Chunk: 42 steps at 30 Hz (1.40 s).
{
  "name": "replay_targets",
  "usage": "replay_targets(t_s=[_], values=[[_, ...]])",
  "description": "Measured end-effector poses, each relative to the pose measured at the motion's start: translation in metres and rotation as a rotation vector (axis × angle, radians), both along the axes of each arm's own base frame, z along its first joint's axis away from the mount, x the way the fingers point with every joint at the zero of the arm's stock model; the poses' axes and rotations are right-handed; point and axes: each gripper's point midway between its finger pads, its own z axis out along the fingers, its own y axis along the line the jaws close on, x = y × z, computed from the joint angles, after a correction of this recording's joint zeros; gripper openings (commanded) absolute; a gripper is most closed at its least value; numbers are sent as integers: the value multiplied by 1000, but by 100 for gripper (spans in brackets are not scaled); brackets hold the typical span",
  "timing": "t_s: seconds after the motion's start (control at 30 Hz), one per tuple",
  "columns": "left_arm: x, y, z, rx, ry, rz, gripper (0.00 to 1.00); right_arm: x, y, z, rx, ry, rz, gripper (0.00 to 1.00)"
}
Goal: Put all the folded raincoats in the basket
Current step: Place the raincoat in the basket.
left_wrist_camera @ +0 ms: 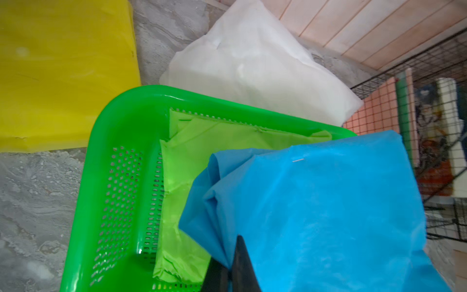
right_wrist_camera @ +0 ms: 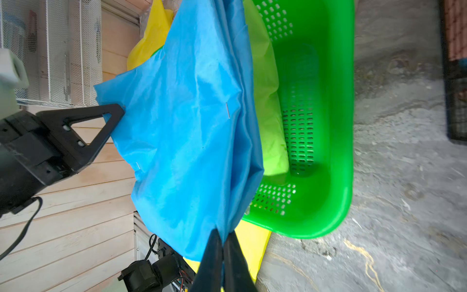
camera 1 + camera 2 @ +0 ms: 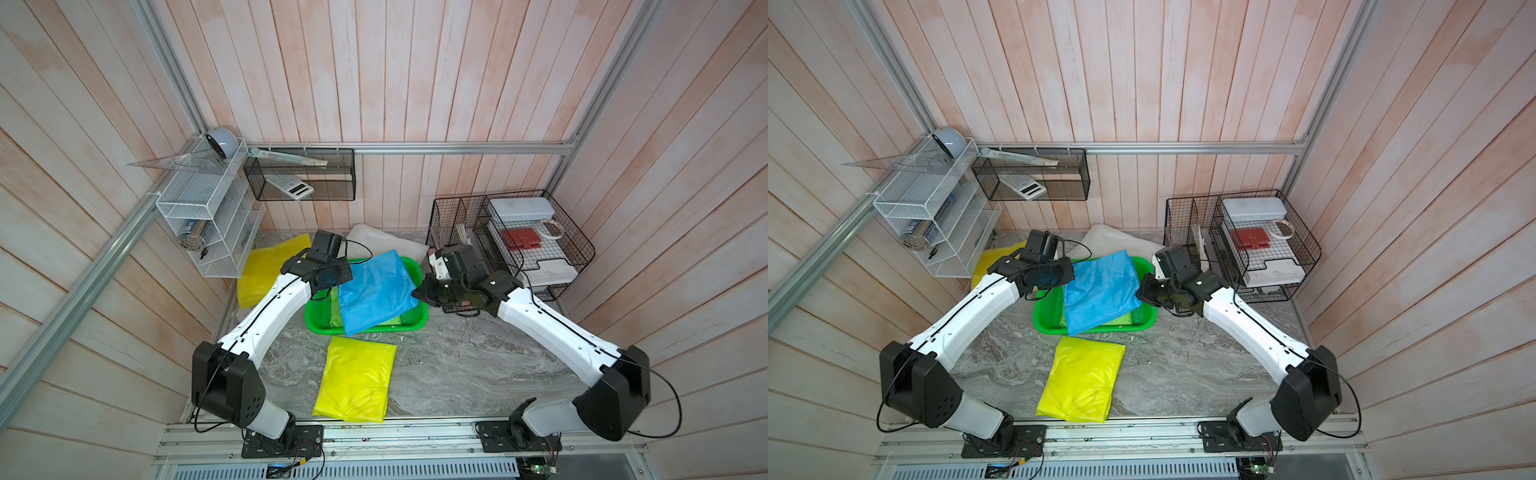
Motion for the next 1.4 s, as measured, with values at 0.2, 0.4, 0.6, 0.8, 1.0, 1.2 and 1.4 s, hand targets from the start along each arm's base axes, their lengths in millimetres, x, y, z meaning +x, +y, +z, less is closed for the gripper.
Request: replay_targets(t_s=[0.2, 0.4, 0.6, 0.8, 1.0, 1.2, 1.4], values=[[30, 21, -32, -8, 64, 37, 0, 17, 19, -42, -26, 47, 24, 0], [46, 35, -66, -56, 128, 67, 0, 13, 30, -79, -52, 93, 58, 0], [49, 35, -74, -55, 140, 66, 0, 1, 35, -104, -79, 130, 87, 0], [50, 35, -75, -53, 139, 68, 2, -2, 38, -118, -97, 150, 103, 1], [48, 34, -76, -56, 146, 62, 16, -4, 38, -129, -123, 170, 124, 15], [46, 38, -72, -33, 159, 66, 51, -6, 35, -125, -149, 169, 145, 38], [49, 55, -26, 26, 92, 110, 80, 0, 24, -98, -176, 100, 141, 51]])
